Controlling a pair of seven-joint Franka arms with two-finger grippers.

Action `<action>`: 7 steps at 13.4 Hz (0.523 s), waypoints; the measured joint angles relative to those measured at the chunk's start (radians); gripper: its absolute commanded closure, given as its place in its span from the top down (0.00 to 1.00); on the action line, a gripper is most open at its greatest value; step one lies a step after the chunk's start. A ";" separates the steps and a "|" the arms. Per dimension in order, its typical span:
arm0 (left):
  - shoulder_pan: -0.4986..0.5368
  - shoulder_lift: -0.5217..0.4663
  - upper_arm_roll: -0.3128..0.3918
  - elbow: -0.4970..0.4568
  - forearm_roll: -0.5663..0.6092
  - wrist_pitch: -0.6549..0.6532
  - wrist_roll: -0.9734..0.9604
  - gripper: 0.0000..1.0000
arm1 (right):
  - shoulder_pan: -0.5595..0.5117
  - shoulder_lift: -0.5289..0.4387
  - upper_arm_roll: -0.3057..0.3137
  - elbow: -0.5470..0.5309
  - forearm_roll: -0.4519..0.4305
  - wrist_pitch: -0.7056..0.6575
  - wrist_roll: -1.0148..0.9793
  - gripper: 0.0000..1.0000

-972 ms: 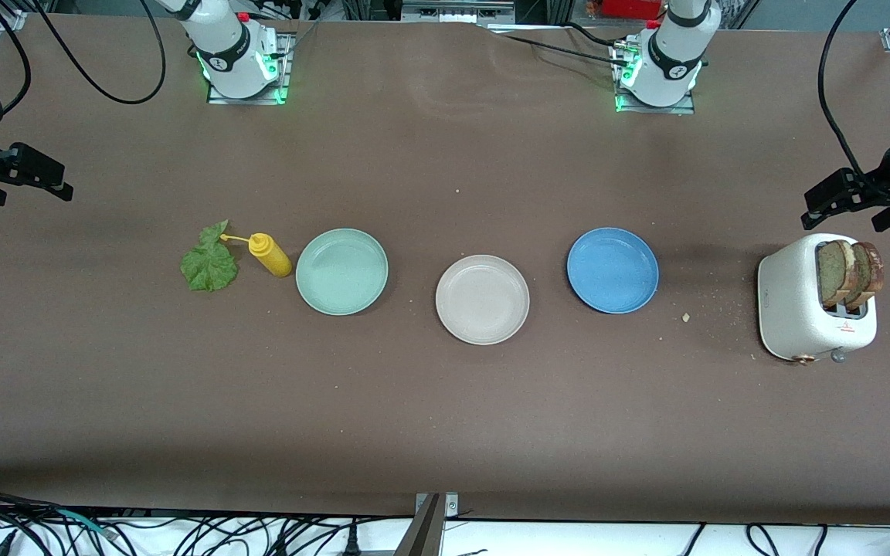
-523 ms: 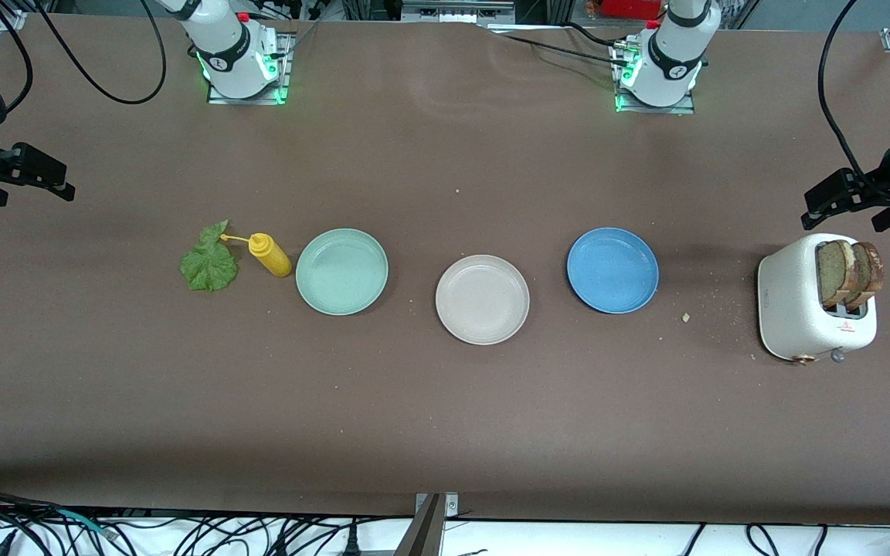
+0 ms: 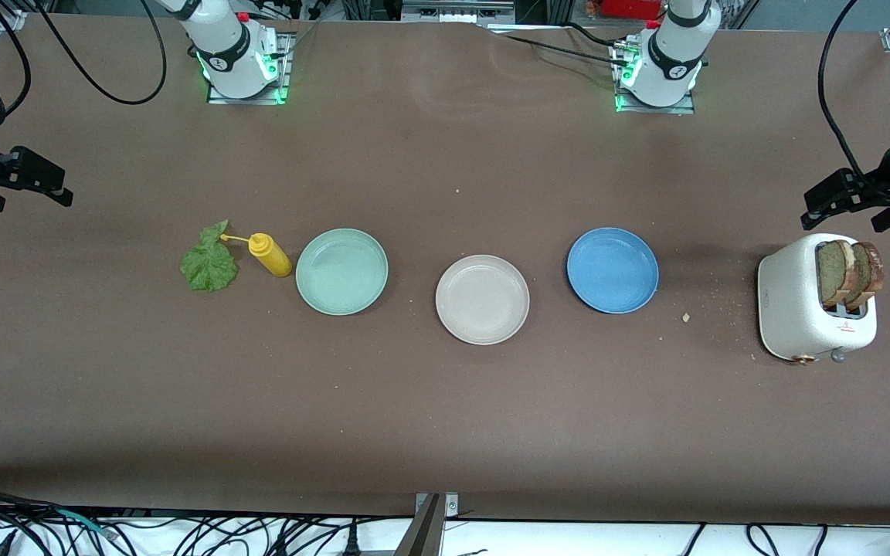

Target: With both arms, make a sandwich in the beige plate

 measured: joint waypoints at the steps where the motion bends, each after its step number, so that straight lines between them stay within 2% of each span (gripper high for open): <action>1: 0.000 0.000 0.000 0.000 0.000 0.000 0.000 1.00 | 0.000 0.000 0.005 0.001 0.000 0.001 0.000 1.00; 7: 0.000 0.003 0.000 0.000 0.000 0.000 0.001 1.00 | 0.002 0.052 0.012 0.004 0.000 0.012 0.000 1.00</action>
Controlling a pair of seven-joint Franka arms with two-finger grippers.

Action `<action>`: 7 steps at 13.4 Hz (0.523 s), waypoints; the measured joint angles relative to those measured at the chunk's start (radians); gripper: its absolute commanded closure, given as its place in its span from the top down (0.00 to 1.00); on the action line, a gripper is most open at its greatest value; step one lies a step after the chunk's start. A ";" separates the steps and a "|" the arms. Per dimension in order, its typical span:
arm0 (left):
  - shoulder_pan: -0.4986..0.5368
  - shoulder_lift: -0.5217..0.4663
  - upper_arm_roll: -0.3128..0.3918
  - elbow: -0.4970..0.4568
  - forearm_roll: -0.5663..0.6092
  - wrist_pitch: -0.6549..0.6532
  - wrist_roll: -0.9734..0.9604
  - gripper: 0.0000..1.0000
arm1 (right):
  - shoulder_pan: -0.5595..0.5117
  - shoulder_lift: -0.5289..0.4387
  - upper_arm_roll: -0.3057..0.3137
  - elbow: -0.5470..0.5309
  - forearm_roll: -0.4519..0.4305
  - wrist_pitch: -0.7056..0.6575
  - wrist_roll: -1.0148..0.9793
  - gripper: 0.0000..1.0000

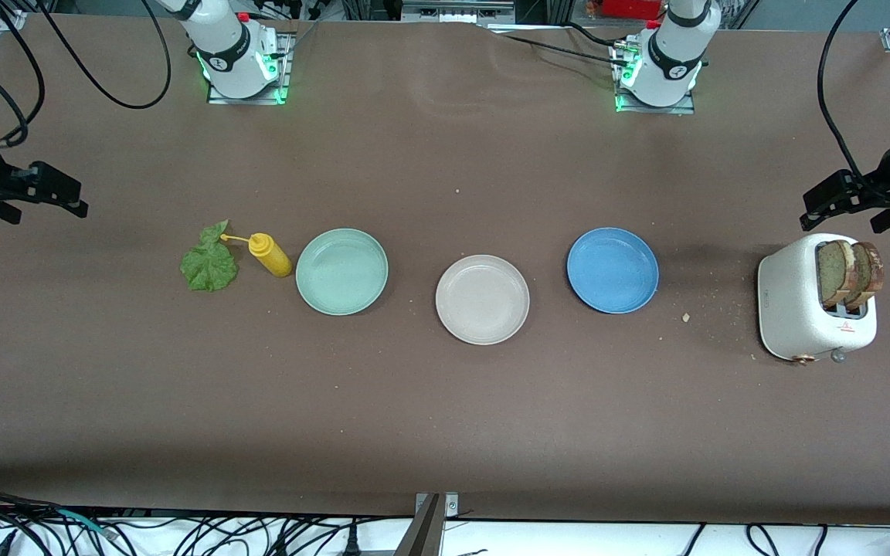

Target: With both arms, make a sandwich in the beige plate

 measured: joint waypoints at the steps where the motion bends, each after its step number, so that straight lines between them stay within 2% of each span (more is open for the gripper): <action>1: 0.000 0.000 0.000 0.000 0.000 0.000 0.000 1.00 | 0.001 0.010 0.000 0.001 0.000 0.002 0.000 1.00; 7: 0.000 0.000 0.000 0.000 0.000 0.001 0.000 1.00 | 0.006 0.017 0.000 0.004 0.000 0.000 0.000 1.00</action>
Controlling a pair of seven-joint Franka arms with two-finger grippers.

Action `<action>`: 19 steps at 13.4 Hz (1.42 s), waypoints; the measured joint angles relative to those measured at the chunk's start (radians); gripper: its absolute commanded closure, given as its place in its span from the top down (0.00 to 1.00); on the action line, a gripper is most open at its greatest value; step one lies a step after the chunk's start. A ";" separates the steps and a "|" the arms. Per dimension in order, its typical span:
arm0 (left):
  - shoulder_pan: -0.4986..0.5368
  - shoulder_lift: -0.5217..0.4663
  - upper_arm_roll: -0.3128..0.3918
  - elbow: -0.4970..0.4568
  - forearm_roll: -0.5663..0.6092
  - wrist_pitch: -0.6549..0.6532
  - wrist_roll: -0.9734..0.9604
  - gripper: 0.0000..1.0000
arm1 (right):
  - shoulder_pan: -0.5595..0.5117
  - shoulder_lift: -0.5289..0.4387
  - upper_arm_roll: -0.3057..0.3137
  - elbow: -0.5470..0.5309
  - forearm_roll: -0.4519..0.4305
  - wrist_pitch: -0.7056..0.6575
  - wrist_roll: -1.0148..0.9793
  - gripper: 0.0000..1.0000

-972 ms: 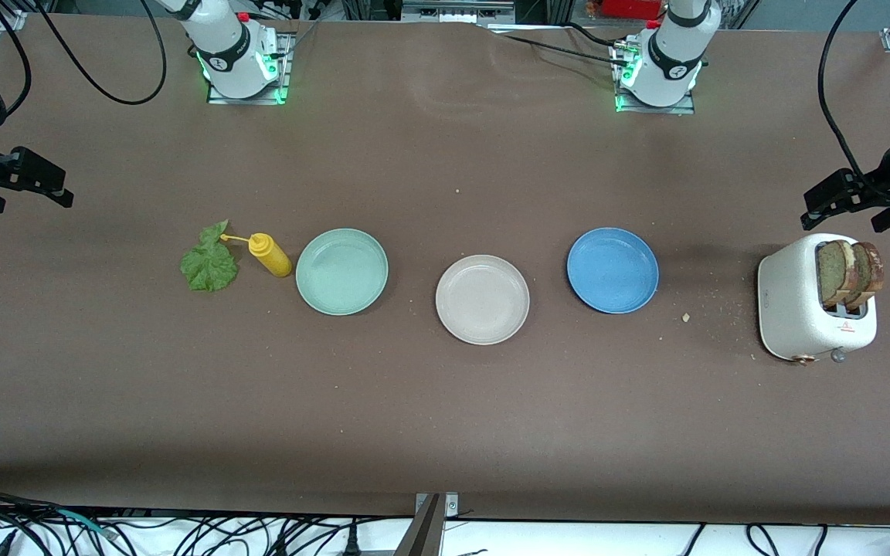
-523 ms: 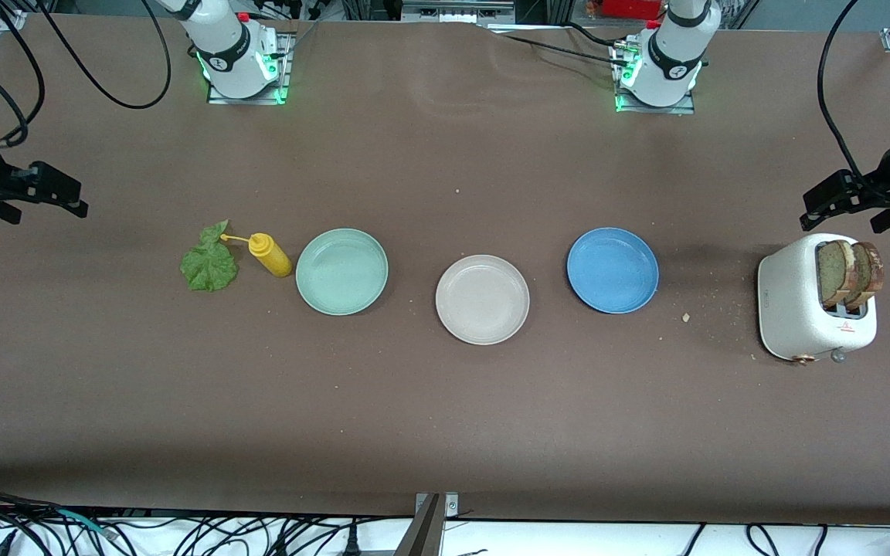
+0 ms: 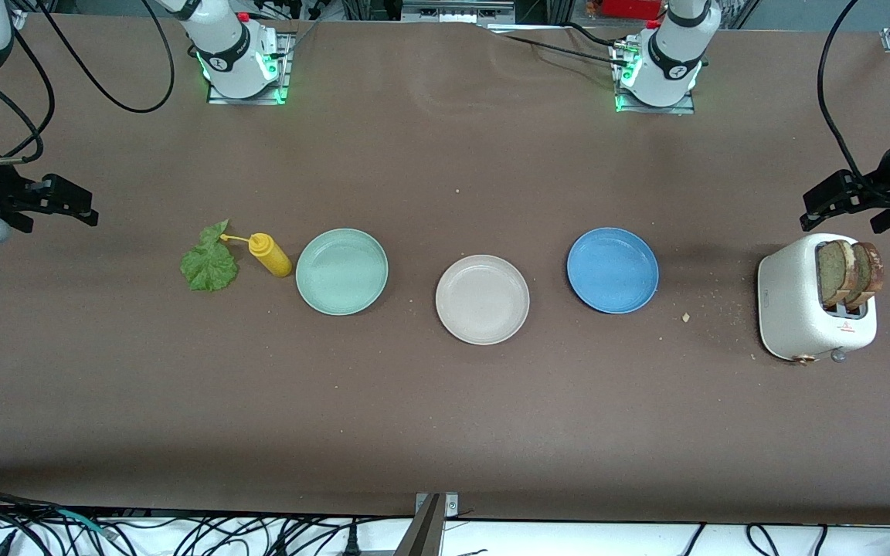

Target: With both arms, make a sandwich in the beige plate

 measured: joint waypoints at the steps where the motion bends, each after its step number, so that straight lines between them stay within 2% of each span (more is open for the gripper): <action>1: 0.000 0.000 0.000 0.000 0.000 0.000 0.000 1.00 | 0.000 0.001 0.000 0.000 0.000 -0.001 0.000 1.00; 7: 0.010 0.000 0.000 0.000 0.000 0.000 0.014 1.00 | 0.000 0.037 -0.001 0.000 -0.003 0.004 0.000 1.00; 12: 0.084 0.034 0.009 -0.008 0.001 0.015 0.116 1.00 | 0.003 0.046 -0.001 0.003 -0.003 0.009 0.000 1.00; 19: 0.150 0.063 0.010 -0.187 0.001 0.241 0.185 1.00 | 0.006 0.046 -0.001 -0.023 0.012 0.005 -0.056 1.00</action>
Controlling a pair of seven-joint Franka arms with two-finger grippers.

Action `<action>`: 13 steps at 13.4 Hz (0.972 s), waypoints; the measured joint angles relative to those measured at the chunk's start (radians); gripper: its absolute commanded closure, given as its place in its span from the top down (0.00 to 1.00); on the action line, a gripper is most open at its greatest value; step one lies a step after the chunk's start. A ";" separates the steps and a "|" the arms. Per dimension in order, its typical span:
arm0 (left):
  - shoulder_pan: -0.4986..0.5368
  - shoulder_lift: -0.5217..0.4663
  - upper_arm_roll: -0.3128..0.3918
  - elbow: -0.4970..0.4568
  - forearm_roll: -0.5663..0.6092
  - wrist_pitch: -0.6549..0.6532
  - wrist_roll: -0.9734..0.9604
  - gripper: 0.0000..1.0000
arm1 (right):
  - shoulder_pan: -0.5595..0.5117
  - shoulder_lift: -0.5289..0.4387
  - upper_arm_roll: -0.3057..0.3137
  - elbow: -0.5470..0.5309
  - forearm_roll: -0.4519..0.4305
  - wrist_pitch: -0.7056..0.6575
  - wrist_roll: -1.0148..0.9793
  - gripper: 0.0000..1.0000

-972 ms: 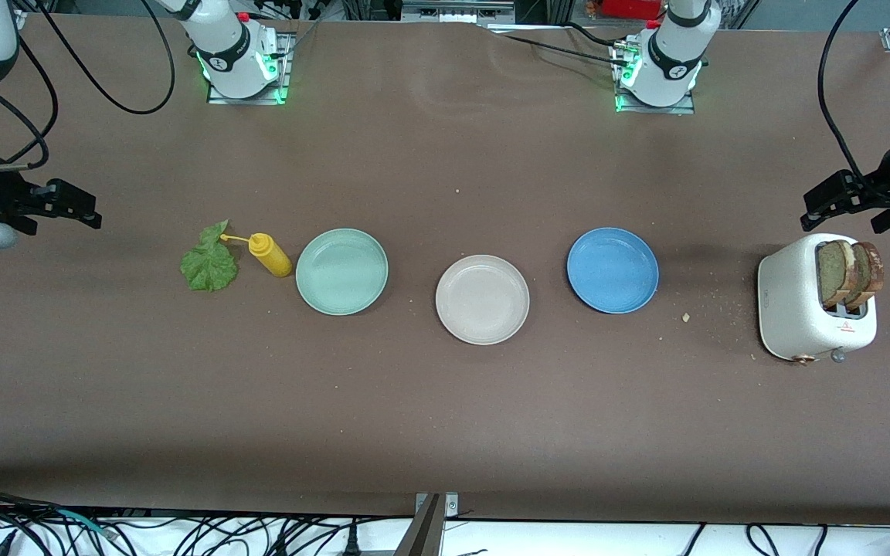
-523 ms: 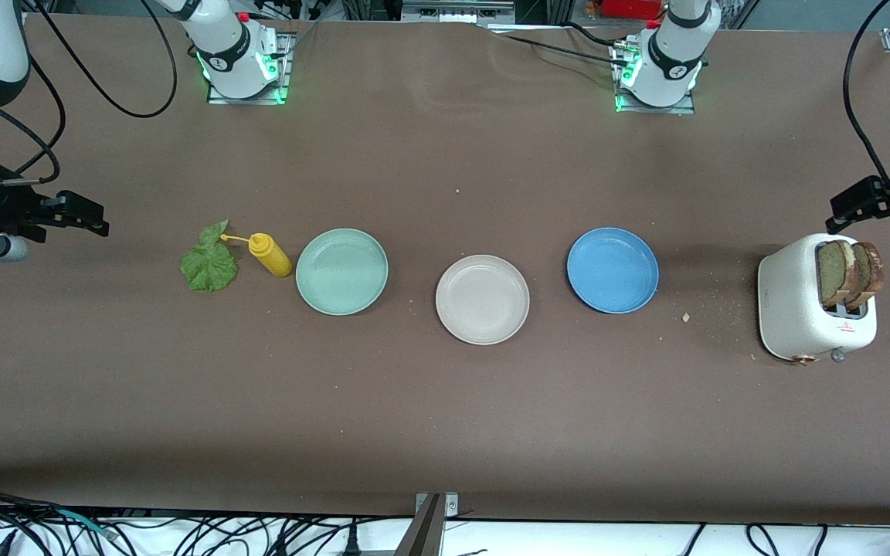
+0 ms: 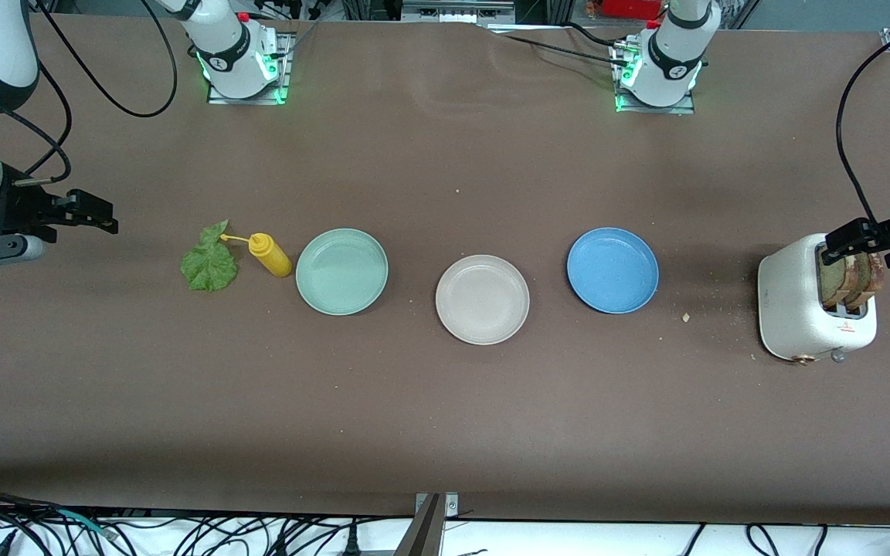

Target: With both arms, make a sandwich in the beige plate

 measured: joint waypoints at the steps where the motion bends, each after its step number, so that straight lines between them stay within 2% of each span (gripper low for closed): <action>1: 0.010 0.000 0.000 -0.031 0.000 0.039 0.020 1.00 | 0.000 0.000 0.000 -0.003 0.002 0.000 -0.005 1.00; 5: 0.065 0.000 0.001 -0.134 0.000 0.172 0.102 1.00 | 0.000 -0.002 -0.003 -0.016 0.033 0.000 -0.034 1.00; 9: 0.082 0.000 0.001 -0.180 0.000 0.206 0.124 1.00 | -0.002 -0.003 -0.035 -0.043 0.086 0.008 -0.136 1.00; 13: 0.098 0.001 0.000 -0.247 0.000 0.274 0.126 1.00 | -0.003 -0.002 -0.083 -0.103 0.193 0.024 -0.301 1.00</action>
